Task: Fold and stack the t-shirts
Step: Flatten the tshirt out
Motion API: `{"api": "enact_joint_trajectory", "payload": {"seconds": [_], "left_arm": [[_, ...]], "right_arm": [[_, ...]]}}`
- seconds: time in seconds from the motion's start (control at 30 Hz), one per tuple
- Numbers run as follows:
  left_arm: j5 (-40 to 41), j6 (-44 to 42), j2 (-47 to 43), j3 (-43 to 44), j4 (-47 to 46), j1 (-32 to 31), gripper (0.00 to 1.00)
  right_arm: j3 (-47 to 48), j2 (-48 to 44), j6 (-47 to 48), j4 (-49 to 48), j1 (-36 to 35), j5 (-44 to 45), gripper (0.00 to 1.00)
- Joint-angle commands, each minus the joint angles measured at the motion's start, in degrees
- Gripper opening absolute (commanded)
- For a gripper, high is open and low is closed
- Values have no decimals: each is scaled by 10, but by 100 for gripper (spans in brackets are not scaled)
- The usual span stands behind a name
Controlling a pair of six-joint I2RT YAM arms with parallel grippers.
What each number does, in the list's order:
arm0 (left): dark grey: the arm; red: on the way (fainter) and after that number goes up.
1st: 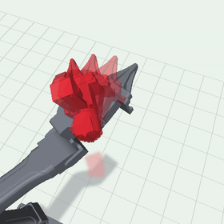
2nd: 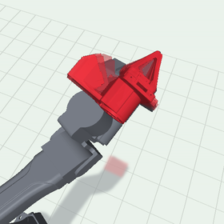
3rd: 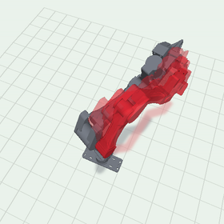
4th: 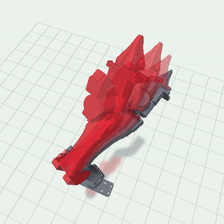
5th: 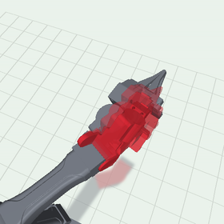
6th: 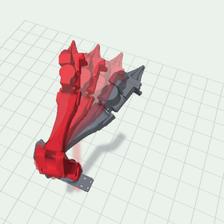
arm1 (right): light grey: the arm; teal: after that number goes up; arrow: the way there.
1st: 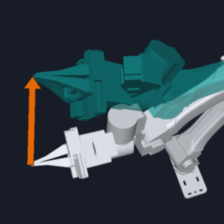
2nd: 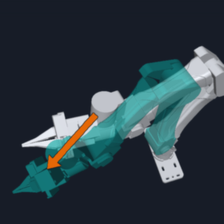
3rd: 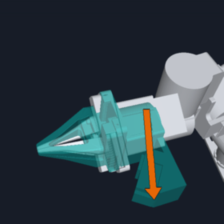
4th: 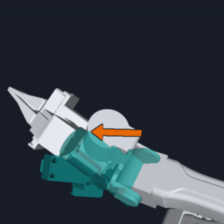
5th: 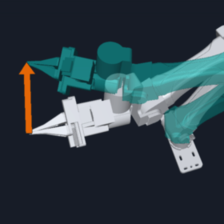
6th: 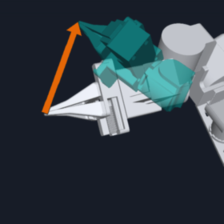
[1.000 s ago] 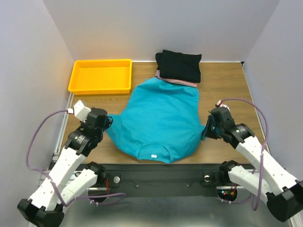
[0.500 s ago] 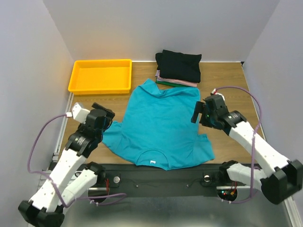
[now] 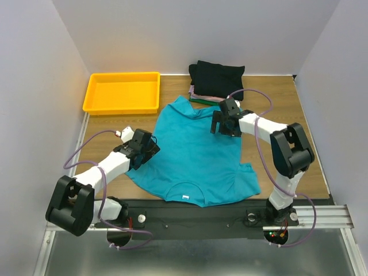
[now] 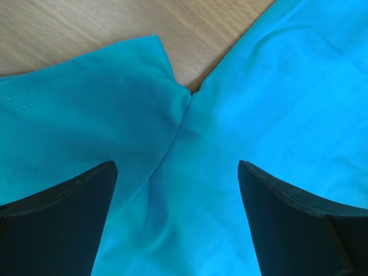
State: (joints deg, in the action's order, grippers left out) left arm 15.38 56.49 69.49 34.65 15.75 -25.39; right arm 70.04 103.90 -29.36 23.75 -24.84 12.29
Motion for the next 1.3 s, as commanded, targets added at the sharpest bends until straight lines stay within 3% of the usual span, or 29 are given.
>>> {"api": "enact_joint_trajectory", "payload": {"seconds": [0.0, 0.23, 0.4, 0.6, 0.7, 0.87, 0.97, 1.13, 1.27], "left_arm": [[10, -15, 12, -1, -41, 3, 98], [5, -31, 93, 12, -63, 25, 98], [8, -52, 174, 60, -79, 31, 98], [-30, -119, 308, 218, -91, 20, 98], [-29, -140, 359, 274, -84, -3, 98], [-6, -170, 398, 372, -62, -31, 98], [34, -176, 392, 421, -5, -34, 98], [96, -148, 287, 380, 21, -34, 98], [108, -108, 177, 299, 31, -37, 98]], "right_arm": [[6, 26, 2, -31, 0, 12, 100], [-140, -23, -66, -45, 1, 8, 100], [-287, -163, -146, -45, 0, -4, 100], [-457, -349, -245, -41, -68, -74, 100], [-498, -402, -286, -29, -103, -97, 100], [-461, -439, -293, -5, -177, -73, 100], [-399, -425, -255, 21, -178, -8, 100], [-294, -383, -200, 21, -176, 97, 100], [-199, -314, -167, 18, -158, 183, 100]]}}
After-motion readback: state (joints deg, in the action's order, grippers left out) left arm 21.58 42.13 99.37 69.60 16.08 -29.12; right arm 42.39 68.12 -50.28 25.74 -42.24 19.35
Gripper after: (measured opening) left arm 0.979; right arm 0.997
